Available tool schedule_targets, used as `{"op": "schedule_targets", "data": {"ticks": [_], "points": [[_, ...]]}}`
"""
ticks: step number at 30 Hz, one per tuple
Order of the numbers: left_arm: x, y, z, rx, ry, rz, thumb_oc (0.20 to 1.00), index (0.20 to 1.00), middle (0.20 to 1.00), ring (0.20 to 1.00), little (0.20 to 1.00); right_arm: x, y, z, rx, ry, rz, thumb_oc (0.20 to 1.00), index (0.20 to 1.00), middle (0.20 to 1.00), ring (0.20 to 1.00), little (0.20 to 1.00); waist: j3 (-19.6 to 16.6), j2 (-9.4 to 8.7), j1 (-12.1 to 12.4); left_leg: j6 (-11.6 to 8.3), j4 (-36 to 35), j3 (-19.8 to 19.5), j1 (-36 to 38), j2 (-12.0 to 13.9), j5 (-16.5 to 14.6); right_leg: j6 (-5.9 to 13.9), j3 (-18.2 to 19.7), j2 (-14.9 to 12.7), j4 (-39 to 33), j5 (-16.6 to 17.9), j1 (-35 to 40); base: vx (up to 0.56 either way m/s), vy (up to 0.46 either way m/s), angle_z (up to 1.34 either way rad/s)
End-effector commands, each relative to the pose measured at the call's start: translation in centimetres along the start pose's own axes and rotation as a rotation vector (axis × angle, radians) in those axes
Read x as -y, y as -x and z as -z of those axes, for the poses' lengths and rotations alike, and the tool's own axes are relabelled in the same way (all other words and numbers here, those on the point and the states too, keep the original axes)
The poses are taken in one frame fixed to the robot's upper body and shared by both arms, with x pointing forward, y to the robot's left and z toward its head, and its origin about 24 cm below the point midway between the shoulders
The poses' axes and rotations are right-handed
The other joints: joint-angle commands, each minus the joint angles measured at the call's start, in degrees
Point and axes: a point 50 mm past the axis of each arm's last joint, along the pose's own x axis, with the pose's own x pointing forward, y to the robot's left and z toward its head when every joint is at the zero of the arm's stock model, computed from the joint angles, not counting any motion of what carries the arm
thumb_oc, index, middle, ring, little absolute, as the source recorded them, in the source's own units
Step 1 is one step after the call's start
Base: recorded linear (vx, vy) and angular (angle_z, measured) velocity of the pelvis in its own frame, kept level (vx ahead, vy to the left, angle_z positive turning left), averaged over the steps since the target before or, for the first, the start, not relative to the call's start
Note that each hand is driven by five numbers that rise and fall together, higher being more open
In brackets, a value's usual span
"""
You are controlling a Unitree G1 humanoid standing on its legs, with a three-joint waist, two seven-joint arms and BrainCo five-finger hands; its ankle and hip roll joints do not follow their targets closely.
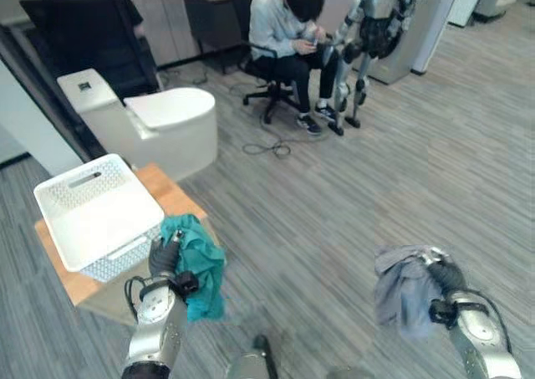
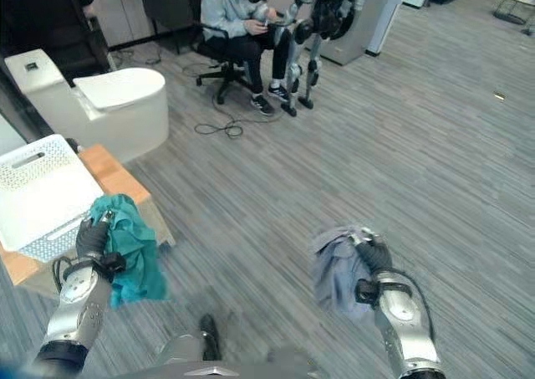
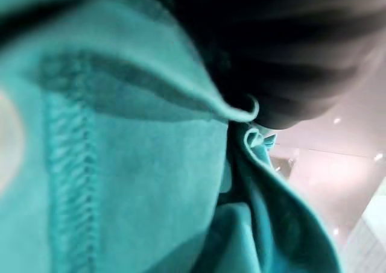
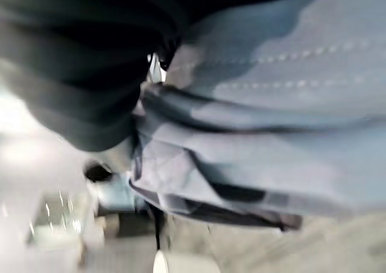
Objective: Pick up bed clothes into laundry basket.
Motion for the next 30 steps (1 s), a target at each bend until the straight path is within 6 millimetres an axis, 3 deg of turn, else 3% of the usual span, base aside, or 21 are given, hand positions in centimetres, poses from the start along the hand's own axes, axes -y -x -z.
{"op": "schedule_targets", "data": {"ticks": [1, 3, 5, 6, 7, 9, 14, 15, 17, 20, 22, 25, 28, 30], "points": [[0.0, -1.7, -6.1, 0.257, -0.014, 0.054, 0.2, 0.2, 0.2, 0.2, 0.2, -0.6, -2.6, -5.6, 0.247, 0.023, -0.042, 0.2, 0.2, 0.2, 0.2, 0.2, 2.61, 1.33, -0.32, -6.74, -3.78, -0.01, 5.39, 3.92, 0.5, 4.07, 1.47, -4.3, -23.95, 13.57, 2.07, 0.5, 0.061, 0.96], [1.2, -2.0, -6.0, 0.252, -0.007, 0.091, 0.2, 0.2, 0.2, 0.2, 0.2, -0.4, -2.6, -5.4, 0.236, 0.029, -0.044, 0.2, 0.2, 0.2, 0.2, 0.2, 2.48, 0.86, -2.52, -7.17, -5.25, -4.23, 8.15, 1.35, -0.92, 4.8, 7.26, -1.47, -35.97, 11.36, 2.03, 0.48, 0.011, 1.12], [2.5, -2.2, -6.3, 0.266, -0.012, 0.139, 0.2, 0.2, 0.2, 0.2, 0.2, -0.4, -2.5, -5.6, 0.244, 0.038, -0.054, 0.2, 0.2, 0.2, 0.2, 0.2, 1.97, 0.64, -3.44, -7.55, -6.78, -8.92, 8.96, 0.13, -1.39, 5.93, 14.65, 0.37, -43.65, 12.2, 1.79, 0.31, -0.014, 1.92], [2.6, -2.2, -6.3, 0.265, -0.011, 0.14, 0.2, 0.2, 0.2, 0.2, 0.2, -0.4, -2.5, -5.6, 0.243, 0.038, -0.053, 0.2, 0.2, 0.2, 0.2, 0.2, 1.94, 0.72, -3.61, -7.5, -6.86, -9.15, 9.05, 0.11, -1.45, 5.97, 14.41, 0.27, -43.9, 12.15, 2.04, 0.24, -0.117, 1.7], [2.9, -2.0, -6.2, 0.268, -0.018, 0.161, 0.2, 0.2, 0.2, 0.2, 0.2, 0.0, -2.3, -5.8, 0.249, 0.054, -0.045, 0.2, 0.2, 0.2, 0.2, 0.2, 1.49, -0.13, -3.43, -7.49, -6.36, -12.15, 9.02, -0.68, -2.37, 6.67, 16.08, 0.33, -45.26, 13.44, 2.78, 0.16, -0.119, 1.36], [3.3, -1.6, -6.3, 0.277, -0.035, 0.193, 0.2, 0.2, 0.2, 0.2, 0.2, 0.2, -2.4, -6.3, 0.262, 0.066, -0.047, 0.2, 0.2, 0.2, 0.2, 0.2, 0.07, -0.57, -3.23, -7.76, -5.79, -13.86, 8.6, -1.02, -2.96, 6.33, 14.01, -1.0, -47.68, 13.61, 4.99, 0.16, -0.163, 1.41], [3.8, -0.8, -8.4, 0.367, -0.019, 0.277, 0.2, 0.2, 0.2, 0.2, 0.2, -0.5, -4.6, -11.8, 0.43, 0.185, -0.116, 0.2, 0.2, 0.2, 0.2, 0.2, -1.65, -0.24, -0.82, -9.46, -6.7, -14.94, 8.26, 0.43, -1.75, 4.92, 12.35, -0.49, -50.71, 13.49, 8.22, 0.1, -0.156, 0.45], [3.7, -0.8, -8.4, 0.369, -0.018, 0.275, 0.2, 0.2, 0.2, 0.2, 0.2, -0.5, -4.7, -11.9, 0.432, 0.185, -0.117, 0.2, 0.2, 0.2, 0.2, 0.2, -1.54, -0.21, -0.99, -9.49, -6.75, -15.0, 8.33, 0.47, -1.74, 4.88, 12.28, -0.46, -50.7, 13.46, 8.28, 0.06, -0.18, 0.24], [3.7, -0.8, -9.8, 0.424, 0.011, 0.276, 0.2, 0.2, 0.2, 0.2, 0.2, -1.8, -5.5, -15.1, 0.53, 0.246, -0.185, 0.2, 0.2, 0.2, 0.2, 0.2, -1.9, -0.07, 0.42, -10.73, -7.22, -16.57, 8.36, 1.49, -1.01, 3.59, 11.32, 0.35, -50.92, 12.24, 9.52, 0.05, -0.197, 0.23], [3.7, -0.7, -10.4, 0.448, 0.036, 0.279, 0.2, 0.2, 0.2, 0.2, 0.2, -2.9, -6.0, -16.9, 0.578, 0.279, -0.234, 0.2, 0.2, 0.2, 0.2, 0.2, -1.64, 0.14, 0.83, -11.31, -7.3, -17.44, 8.29, 1.94, -0.62, 2.84, 10.84, 1.15, -50.47, 11.58, 9.78, 0.01, -0.109, 0.16], [3.7, -0.5, -10.6, 0.461, 0.056, 0.278, 0.2, 0.2, 0.2, 0.2, 0.2, -5.7, -6.7, -18.6, 0.628, 0.303, -0.331, 0.2, 0.2, 0.2, 0.2, 0.2, -0.84, 0.26, 1.53, -12.52, -6.43, -18.55, 7.56, 2.74, 0.22, 1.51, 9.41, 2.29, -48.75, 10.49, 9.33, -0.01, -0.188, 0.13], [4.1, -0.3, -10.5, 0.461, 0.048, 0.301, 0.2, 0.2, 0.2, 0.2, 0.2, -6.8, -6.8, -19.1, 0.645, 0.313, -0.368, 0.2, 0.2, 0.2, 0.2, 0.2, -0.62, 0.05, 1.49, -12.87, -5.68, -18.21, 6.65, 2.91, 0.57, 1.13, 8.26, 2.23, -48.86, 10.55, 9.6, -0.03, -0.126, 0.34], [5.7, -0.4, -11.2, 0.487, 0.061, 0.349, 0.2, 0.2, 0.2, 0.2, 0.2, -7.2, -6.6, -19.0, 0.655, 0.322, -0.37, 0.2, 0.2, 0.2, 0.2, 0.2, -0.13, -1.0, -2.19, -12.83, -0.02, -3.1, 6.88, 7.77, -1.34, 1.47, 4.82, -0.41, -48.63, 11.57, 8.53, -0.14, 0.002, 0.7], [6.2, -0.5, -11.4, 0.491, 0.057, 0.364, 0.2, 0.2, 0.2, 0.2, 0.2, -6.9, -6.5, -18.4, 0.638, 0.308, -0.357, 0.2, 0.2, 0.2, 0.2, 0.2, -0.34, -0.62, -3.21, -13.34, 1.61, -2.78, 8.15, 8.67, -1.9, 1.62, 3.99, -0.82, -48.88, 11.84, 8.18, -0.09, 0.076, 1.16]]}}
